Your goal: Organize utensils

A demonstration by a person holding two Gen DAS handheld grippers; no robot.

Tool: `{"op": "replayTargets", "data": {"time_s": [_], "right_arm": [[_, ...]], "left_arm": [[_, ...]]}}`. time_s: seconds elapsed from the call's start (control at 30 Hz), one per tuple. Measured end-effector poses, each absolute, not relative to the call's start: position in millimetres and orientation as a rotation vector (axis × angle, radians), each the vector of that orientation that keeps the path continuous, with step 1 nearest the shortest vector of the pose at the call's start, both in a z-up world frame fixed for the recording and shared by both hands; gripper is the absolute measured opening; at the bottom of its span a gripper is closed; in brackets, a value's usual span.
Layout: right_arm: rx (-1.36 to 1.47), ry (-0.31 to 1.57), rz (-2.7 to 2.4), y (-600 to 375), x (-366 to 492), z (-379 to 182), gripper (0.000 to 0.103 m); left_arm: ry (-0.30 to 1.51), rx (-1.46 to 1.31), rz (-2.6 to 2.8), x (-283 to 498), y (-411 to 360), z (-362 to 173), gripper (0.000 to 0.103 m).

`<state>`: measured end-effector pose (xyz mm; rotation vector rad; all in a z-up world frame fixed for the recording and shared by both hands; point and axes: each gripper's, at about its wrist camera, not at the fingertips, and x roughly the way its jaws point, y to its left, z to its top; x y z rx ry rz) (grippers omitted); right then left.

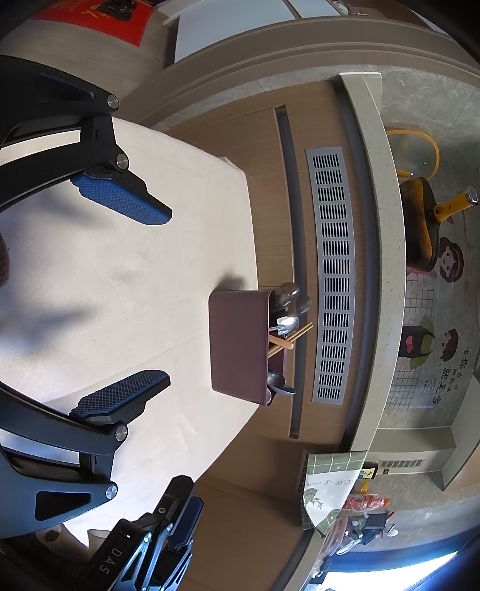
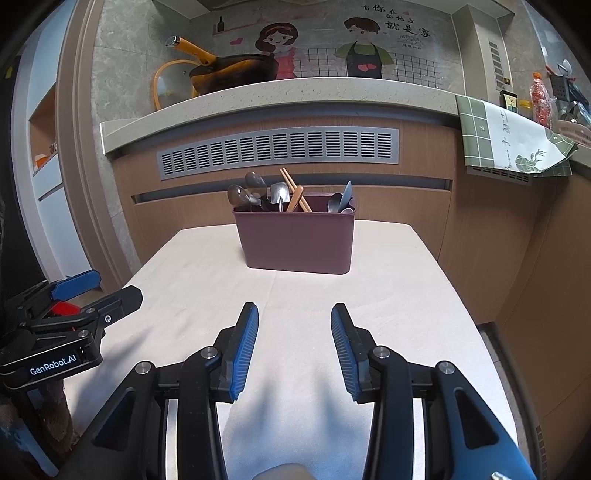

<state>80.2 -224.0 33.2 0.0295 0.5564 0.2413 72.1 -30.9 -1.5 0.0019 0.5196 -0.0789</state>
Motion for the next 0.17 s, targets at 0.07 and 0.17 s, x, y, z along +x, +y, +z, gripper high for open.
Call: {"op": "replayTargets", "data": {"time_s": [0.07, 0.17], "right_arm": [[0.030, 0.553, 0.239, -224.1, 80.3, 34.1, 0.039], [0.030, 0.552, 0.237, -223.5, 80.5, 34.1, 0.039]], "left_arm": [[0.522, 0.000, -0.078, 72.7, -29.9, -1.9, 0.081], [0.534, -0.016, -0.080, 75.7, -26.0, -3.4, 0.081]]}}
